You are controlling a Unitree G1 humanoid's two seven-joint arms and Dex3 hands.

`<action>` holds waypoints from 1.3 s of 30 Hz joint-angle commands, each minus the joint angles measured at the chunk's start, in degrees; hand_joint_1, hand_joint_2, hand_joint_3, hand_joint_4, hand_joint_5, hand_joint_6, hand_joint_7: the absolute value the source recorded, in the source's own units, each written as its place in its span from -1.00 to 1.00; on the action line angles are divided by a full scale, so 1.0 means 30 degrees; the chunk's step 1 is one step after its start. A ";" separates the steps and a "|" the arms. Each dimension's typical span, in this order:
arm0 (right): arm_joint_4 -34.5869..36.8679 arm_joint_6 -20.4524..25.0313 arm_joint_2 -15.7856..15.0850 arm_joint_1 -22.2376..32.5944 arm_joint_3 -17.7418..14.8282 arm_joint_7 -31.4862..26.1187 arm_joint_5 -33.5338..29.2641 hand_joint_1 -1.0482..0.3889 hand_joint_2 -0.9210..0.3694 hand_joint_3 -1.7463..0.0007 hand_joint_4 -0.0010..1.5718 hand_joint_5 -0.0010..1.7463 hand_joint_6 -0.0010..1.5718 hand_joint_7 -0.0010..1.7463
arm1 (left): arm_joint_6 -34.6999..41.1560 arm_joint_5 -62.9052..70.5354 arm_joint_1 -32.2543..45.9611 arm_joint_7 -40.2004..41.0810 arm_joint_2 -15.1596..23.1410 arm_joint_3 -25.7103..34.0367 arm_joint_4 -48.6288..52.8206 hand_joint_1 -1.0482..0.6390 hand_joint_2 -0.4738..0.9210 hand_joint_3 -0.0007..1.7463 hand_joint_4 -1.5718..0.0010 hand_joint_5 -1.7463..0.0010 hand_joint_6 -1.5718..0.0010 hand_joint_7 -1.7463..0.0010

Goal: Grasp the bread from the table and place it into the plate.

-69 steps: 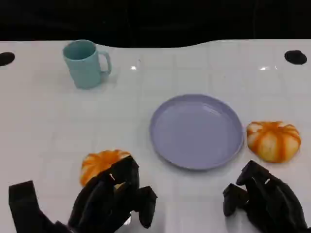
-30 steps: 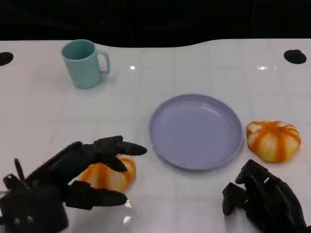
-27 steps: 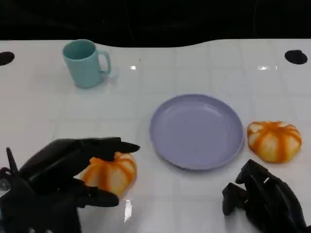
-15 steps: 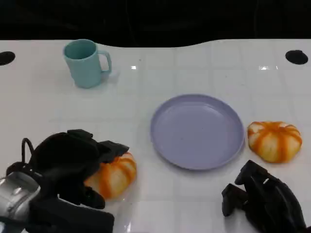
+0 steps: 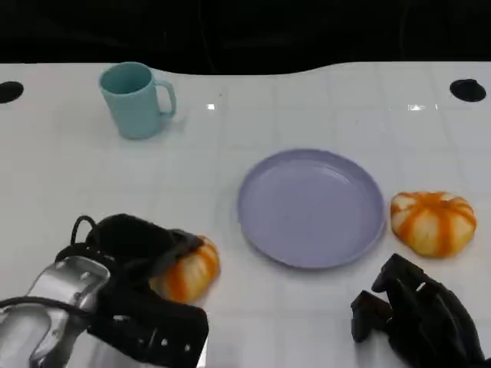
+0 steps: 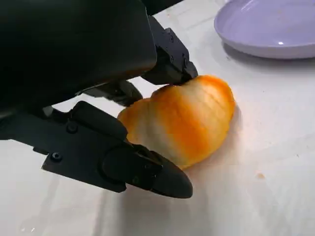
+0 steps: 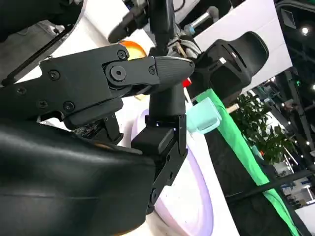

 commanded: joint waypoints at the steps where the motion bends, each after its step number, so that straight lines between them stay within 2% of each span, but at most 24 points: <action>1: -0.0137 -0.0016 -0.0183 0.0189 -0.0088 -0.0009 0.0102 -0.31 -1.00 0.73 -0.01 0.93 -0.10 0.60 | -0.1031 -0.0586 -0.0654 0.2045 -0.0076 -0.0874 0.3901 -0.33 0.96 -0.95 0.25 0.42 0.24 0.96; 2: -0.0110 -0.0006 -0.0164 0.0219 -0.0095 -0.0005 0.0115 -0.31 -1.00 0.73 -0.01 0.93 -0.10 0.60 | -0.1668 -0.0778 -0.0792 0.3344 -0.0115 -0.0949 0.4778 -0.26 0.98 -0.90 0.29 0.07 0.13 0.96; 3: -0.0087 0.0023 -0.0146 0.0241 -0.0100 -0.0029 0.0119 -0.31 -1.00 0.73 -0.01 0.93 -0.10 0.60 | -0.2165 -0.0971 -0.0897 0.4365 -0.0136 -0.1006 0.5433 -0.20 0.99 -0.74 0.13 -0.06 -0.13 0.89; 4: -0.0075 -0.0008 -0.0122 0.0268 -0.0091 -0.0093 0.0077 -0.31 -1.00 0.73 -0.01 0.93 -0.10 0.60 | -0.2821 -0.1282 -0.0997 0.5473 -0.0157 -0.0988 0.6109 -0.16 0.99 -0.64 0.02 -0.12 -0.29 0.85; 5: -0.0068 -0.0070 -0.0099 0.0291 -0.0078 -0.0117 0.0038 -0.32 -1.00 0.74 -0.01 0.93 -0.10 0.59 | -0.3456 -0.1605 -0.1056 0.6481 -0.0157 -0.0929 0.6628 -0.13 0.90 -0.38 -0.15 -0.21 -0.49 0.75; 6: -0.0086 -0.0107 -0.0081 0.0313 -0.0062 -0.0134 0.0012 -0.32 -1.00 0.74 0.00 0.92 -0.10 0.59 | -0.3981 -0.1878 -0.1113 0.7367 -0.0158 -0.0884 0.7040 -0.12 0.79 -0.20 -0.19 -0.35 -0.54 0.60; 7: -0.0080 -0.0163 -0.0084 0.0320 -0.0044 -0.0094 -0.0007 -0.32 -1.00 0.74 0.00 0.92 -0.10 0.59 | -0.4491 -0.2101 -0.1162 0.8368 -0.0171 -0.0837 0.7437 -0.11 0.71 -0.05 -0.18 -0.54 -0.43 0.23; 8: -0.0050 -0.0212 -0.0106 0.0306 -0.0031 -0.0001 -0.0005 -0.31 -1.00 0.72 0.00 0.92 -0.10 0.60 | -0.5072 -0.2302 -0.1190 0.9614 -0.0211 -0.0744 0.7828 -0.11 0.63 0.14 -0.13 -0.81 -0.24 -0.30; 9: -0.0027 -0.0205 -0.0140 0.0291 -0.0019 0.0070 0.0006 -0.31 -1.00 0.71 -0.01 0.92 -0.11 0.60 | -0.5555 -0.2497 -0.1208 1.0761 -0.0263 -0.0653 0.8149 -0.10 0.57 0.26 -0.14 -0.90 -0.12 -0.64; 10: -0.0009 -0.0219 -0.0171 0.0276 -0.0002 0.0084 -0.0021 -0.31 -1.00 0.70 -0.01 0.92 -0.12 0.61 | -0.5845 -0.2692 -0.1235 1.1614 -0.0313 -0.0563 0.8356 -0.09 0.51 0.38 -0.15 -0.96 -0.03 -0.85; 11: 0.0011 -0.0235 -0.0192 0.0258 0.0009 0.0080 -0.0044 -0.31 -1.00 0.70 -0.01 0.92 -0.12 0.62 | -0.6059 -0.2889 -0.1268 1.2245 -0.0369 -0.0479 0.8513 -0.09 0.50 0.43 -0.15 -0.98 0.00 -0.92; 16: 0.0028 -0.0221 -0.0152 0.0214 -0.0046 0.0011 0.0025 -0.30 -1.00 0.70 -0.01 0.92 -0.12 0.63 | -0.6340 -0.4053 -0.1210 1.4005 -0.0785 0.0313 0.8361 -0.09 0.42 0.60 -0.15 -1.00 0.03 -1.00; 22: 0.0066 -0.0216 -0.0191 0.0193 -0.0043 0.0089 0.0029 -0.31 -1.00 0.69 -0.02 0.92 -0.13 0.64 | -0.4741 -0.4514 -0.0962 1.4087 -0.1247 0.1172 0.5856 -0.05 0.28 0.50 -0.14 -1.00 0.10 -1.00; 24: 0.0103 -0.0208 -0.0231 0.0184 -0.0044 0.0087 0.0003 -0.31 -1.00 0.69 -0.02 0.92 -0.14 0.64 | -0.4314 -0.4539 -0.1007 1.4045 -0.1500 0.1337 0.5027 -0.03 0.22 0.56 -0.14 -1.00 0.09 -1.00; 27: 0.0223 -0.0241 -0.0197 0.0162 -0.0090 0.0102 0.0046 -0.31 -1.00 0.71 -0.01 0.92 -0.13 0.63 | -0.4322 -0.4319 -0.1588 1.4417 -0.2023 0.1313 0.4508 -0.01 0.24 0.58 -0.15 -1.00 0.06 -1.00; 28: 0.0256 -0.0261 -0.0187 0.0158 -0.0095 0.0110 0.0043 -0.31 -1.00 0.71 -0.01 0.92 -0.12 0.63 | -0.4394 -0.4238 -0.1959 1.4349 -0.2238 0.1208 0.4473 -0.01 0.27 0.55 -0.16 -1.00 0.06 -1.00; 30: 0.0286 -0.0249 -0.0201 0.0148 -0.0109 0.0138 0.0054 -0.31 -1.00 0.71 0.00 0.92 -0.12 0.63 | -0.4482 -0.4131 -0.2653 1.4141 -0.2657 0.1020 0.4572 -0.04 0.36 0.34 -0.12 -1.00 0.10 -1.00; 32: 0.0377 -0.0225 -0.0267 0.0092 -0.0152 0.0281 0.0115 -0.30 -1.00 0.71 -0.02 0.91 -0.14 0.62 | -0.4892 -0.4083 -0.3541 1.4203 -0.3140 0.0738 0.5064 -0.06 0.36 0.25 -0.13 -1.00 0.09 -1.00; 39: 0.0401 -0.0316 -0.0208 0.0086 -0.0136 0.0297 0.0051 -0.31 -1.00 0.71 -0.02 0.89 -0.15 0.63 | -0.5326 -0.3326 -0.6268 1.4223 -0.4469 -0.0790 0.7337 -0.12 0.39 0.26 -0.17 -1.00 0.03 -0.96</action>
